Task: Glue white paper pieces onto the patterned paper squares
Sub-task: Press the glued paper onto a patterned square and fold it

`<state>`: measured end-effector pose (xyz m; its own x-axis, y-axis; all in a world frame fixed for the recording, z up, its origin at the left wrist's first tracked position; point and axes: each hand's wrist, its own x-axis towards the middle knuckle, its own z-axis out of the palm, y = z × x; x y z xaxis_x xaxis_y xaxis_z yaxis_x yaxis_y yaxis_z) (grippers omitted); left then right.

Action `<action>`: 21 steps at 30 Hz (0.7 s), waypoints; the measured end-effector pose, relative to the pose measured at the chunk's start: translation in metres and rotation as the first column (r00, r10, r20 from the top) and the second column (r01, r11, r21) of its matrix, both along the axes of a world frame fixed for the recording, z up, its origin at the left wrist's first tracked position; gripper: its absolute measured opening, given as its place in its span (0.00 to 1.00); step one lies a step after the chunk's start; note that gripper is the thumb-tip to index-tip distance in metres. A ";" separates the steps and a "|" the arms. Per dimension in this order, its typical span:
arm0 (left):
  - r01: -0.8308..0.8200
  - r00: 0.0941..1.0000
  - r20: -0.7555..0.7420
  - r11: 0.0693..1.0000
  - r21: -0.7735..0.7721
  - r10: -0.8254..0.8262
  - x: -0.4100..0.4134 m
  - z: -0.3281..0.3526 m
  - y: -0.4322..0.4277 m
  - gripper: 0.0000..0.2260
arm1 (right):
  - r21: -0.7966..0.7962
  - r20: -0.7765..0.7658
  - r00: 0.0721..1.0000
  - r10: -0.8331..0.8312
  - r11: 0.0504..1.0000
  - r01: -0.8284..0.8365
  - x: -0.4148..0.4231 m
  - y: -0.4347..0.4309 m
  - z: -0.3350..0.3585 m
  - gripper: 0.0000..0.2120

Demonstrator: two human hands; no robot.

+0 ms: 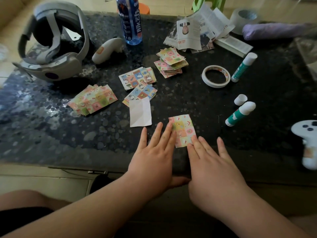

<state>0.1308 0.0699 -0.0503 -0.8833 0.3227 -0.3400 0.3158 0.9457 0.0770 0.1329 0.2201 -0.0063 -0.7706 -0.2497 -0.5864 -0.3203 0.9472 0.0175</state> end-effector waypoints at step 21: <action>0.036 0.999 -0.042 0.994 0.106 -0.032 0.008 0.007 0.003 0.51 | -0.331 -0.049 0.998 -0.026 0.944 0.008 -0.012 -0.005 -0.015 0.45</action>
<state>0.1390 0.0728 -0.0437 -0.8835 0.3855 -0.2661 0.3527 0.9213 0.1637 0.1213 0.2148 -0.0215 -0.8034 -0.4092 -0.4325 -0.3110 0.9078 -0.2813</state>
